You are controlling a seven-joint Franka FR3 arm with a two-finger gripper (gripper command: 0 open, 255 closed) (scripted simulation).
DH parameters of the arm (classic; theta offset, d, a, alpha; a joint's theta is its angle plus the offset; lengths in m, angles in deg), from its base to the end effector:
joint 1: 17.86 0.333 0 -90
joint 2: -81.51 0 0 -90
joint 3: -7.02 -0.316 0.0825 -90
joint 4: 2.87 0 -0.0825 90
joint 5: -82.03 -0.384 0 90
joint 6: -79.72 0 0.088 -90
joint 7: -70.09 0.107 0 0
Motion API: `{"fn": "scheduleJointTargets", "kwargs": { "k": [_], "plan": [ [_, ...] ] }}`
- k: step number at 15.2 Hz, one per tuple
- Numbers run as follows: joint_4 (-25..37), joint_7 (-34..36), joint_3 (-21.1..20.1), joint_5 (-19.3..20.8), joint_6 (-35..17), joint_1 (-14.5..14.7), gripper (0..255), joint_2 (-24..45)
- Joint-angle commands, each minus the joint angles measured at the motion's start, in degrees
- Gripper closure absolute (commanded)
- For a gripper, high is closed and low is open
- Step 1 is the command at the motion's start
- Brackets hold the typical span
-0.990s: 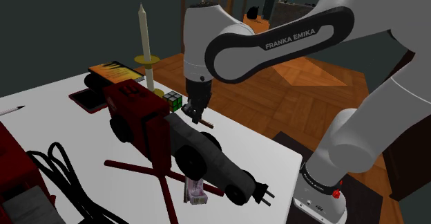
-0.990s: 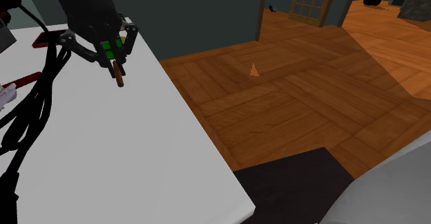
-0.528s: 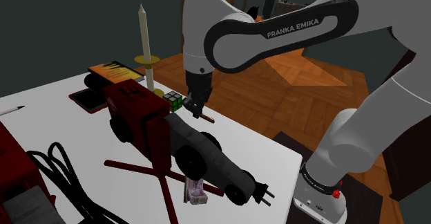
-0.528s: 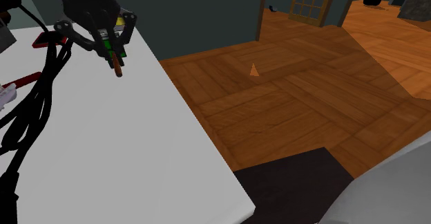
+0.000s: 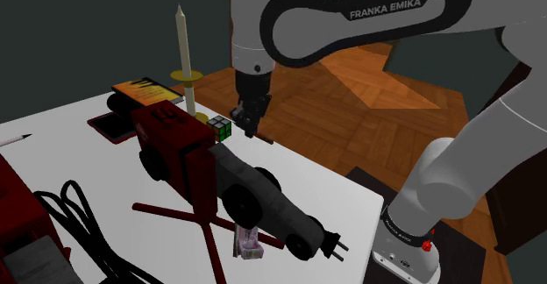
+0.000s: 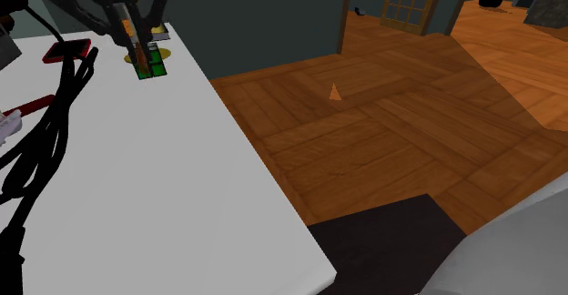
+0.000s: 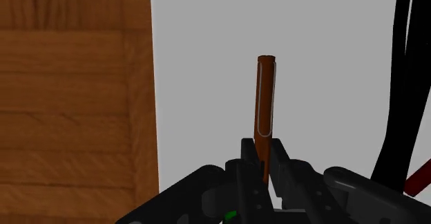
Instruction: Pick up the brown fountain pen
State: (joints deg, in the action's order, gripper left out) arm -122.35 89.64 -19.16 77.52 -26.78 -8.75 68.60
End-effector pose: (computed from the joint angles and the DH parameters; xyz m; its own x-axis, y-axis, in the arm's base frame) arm 0.3922 0.3004 0.5096 0.9712 0.2378 -0.0129 0.2380 -0.9708 0.0298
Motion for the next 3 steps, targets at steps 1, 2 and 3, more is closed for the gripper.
{"fn": "scheduleJointTargets", "kwargs": {
  "k": [1,2,3],
  "plan": [
    [1.2,-0.3,0.2,-0.1,1.6,-0.1,255,-0.4],
    [1.3,-0.3,0.3,-0.1,1.7,-0.1,255,-0.4],
    [1.3,-0.3,0.3,-0.1,1.7,-0.1,255,-0.4]
  ]
}}
